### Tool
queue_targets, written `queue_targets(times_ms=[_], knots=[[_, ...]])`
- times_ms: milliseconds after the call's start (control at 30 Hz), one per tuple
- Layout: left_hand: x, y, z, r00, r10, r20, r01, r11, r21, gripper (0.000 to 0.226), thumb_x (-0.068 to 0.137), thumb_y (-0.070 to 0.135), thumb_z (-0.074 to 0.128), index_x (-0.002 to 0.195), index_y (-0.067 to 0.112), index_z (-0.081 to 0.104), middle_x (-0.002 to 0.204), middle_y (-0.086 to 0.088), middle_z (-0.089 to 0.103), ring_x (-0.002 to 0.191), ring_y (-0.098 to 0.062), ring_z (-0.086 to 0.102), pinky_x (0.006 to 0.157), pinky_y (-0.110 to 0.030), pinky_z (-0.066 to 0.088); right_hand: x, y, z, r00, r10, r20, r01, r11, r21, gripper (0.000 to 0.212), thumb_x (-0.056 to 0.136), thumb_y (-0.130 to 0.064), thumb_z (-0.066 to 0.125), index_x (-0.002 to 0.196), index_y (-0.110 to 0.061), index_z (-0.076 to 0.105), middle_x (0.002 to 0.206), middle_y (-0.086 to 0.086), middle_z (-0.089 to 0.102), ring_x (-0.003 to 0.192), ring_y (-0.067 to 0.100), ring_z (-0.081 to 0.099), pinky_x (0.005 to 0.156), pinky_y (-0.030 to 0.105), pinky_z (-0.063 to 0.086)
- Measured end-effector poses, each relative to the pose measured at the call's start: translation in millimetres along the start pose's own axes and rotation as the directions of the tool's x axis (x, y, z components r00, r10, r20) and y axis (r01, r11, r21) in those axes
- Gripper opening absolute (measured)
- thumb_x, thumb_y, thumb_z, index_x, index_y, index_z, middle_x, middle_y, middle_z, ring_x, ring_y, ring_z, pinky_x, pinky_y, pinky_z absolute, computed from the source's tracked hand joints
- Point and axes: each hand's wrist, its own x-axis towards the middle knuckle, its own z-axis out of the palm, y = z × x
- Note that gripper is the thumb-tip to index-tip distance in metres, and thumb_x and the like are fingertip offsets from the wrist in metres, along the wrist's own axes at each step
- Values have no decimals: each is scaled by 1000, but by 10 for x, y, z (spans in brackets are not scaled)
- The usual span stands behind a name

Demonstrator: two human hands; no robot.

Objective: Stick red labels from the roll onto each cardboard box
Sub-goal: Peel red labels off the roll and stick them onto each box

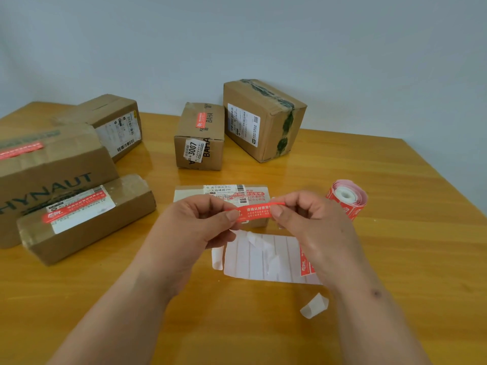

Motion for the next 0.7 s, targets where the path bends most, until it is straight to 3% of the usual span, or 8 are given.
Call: queue_targets(times_ms=[100,300,433,467,600,700], knots=[[19,-8,-46,998,21,-66,-18,999,47,5,82,10,71,83,13,75,80,-4,76,72,-16,70,69,-29,57,14,-19,76,1000,9,11,-10,998,64,10,87,-17,68,87,-26,73,74,-14,71,66,-7,62,60,7,46],[114,81,-145,975,132,-179,-80,959,273,8,85,19,71,87,25,75,81,4,75,72,-8,72,67,-26,60,128,-76,249,1000,-1,-12,2,997,73,12,89,-17,65,100,-20,71,79,-15,69,69,-14,62,54,3,43],[231,231,-241,956,259,-138,-164,862,480,40,87,24,69,125,31,61,75,10,74,71,1,69,71,-26,57,296,-157,336,999,-40,-21,41,999,18,23,90,-17,66,112,-21,64,73,-9,63,61,-14,58,46,4,41],[272,264,-268,955,269,-129,-170,847,504,42,87,24,69,127,31,60,73,11,74,71,1,69,72,-25,56,344,-176,346,999,-43,-18,43,999,6,26,89,-18,67,114,-22,61,73,-6,63,62,-13,59,46,4,41],[425,349,-315,958,267,-106,-173,830,530,4,87,24,69,85,26,72,68,9,72,65,0,67,68,-24,56,504,-237,376,999,-34,-2,34,998,-59,9,89,-22,67,97,-21,66,75,-9,67,64,-12,61,45,5,41],[516,381,-295,957,273,-96,-154,760,631,19,80,38,74,76,21,67,68,4,70,67,-11,66,66,-31,57,571,-245,416,998,-68,9,69,990,-122,6,89,-24,66,85,-27,63,78,-7,68,72,1,62,50,9,45]])
